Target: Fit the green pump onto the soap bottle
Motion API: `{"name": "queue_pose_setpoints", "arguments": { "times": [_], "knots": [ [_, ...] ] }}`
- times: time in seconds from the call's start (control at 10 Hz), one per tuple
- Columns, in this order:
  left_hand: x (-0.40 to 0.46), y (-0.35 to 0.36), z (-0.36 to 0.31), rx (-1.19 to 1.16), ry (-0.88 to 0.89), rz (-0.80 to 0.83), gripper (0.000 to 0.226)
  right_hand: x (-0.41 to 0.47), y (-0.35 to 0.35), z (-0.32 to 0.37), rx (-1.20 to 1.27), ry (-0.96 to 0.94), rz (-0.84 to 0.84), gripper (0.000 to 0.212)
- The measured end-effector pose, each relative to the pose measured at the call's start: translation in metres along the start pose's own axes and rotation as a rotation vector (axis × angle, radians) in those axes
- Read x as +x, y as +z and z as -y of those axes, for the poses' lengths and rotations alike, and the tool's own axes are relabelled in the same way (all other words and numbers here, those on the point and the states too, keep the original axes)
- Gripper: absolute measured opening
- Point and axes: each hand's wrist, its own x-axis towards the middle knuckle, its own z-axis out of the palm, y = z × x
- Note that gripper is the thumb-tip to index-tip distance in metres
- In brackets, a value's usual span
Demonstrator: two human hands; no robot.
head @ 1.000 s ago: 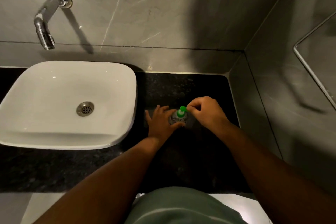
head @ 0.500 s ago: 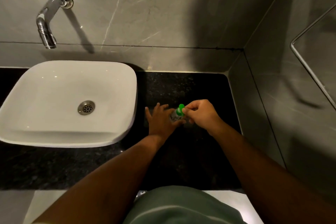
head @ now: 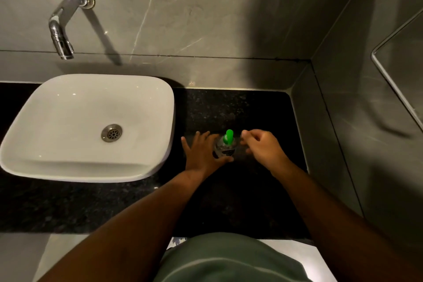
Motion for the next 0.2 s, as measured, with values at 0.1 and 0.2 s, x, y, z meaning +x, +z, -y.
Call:
{"name": "queue_pose_setpoints", "arguments": {
  "times": [0.1,0.2],
  "knots": [
    [-0.008,-0.002,0.012,0.039,-0.065,0.026,0.082,-0.005,-0.004,-0.031,-0.112,0.013,0.025,0.027],
    [-0.018,-0.015,0.017,-0.030,-0.110,-0.006,0.052,-0.016,0.002,-0.055,-0.373,-0.079,0.070,0.034]
  ]
}}
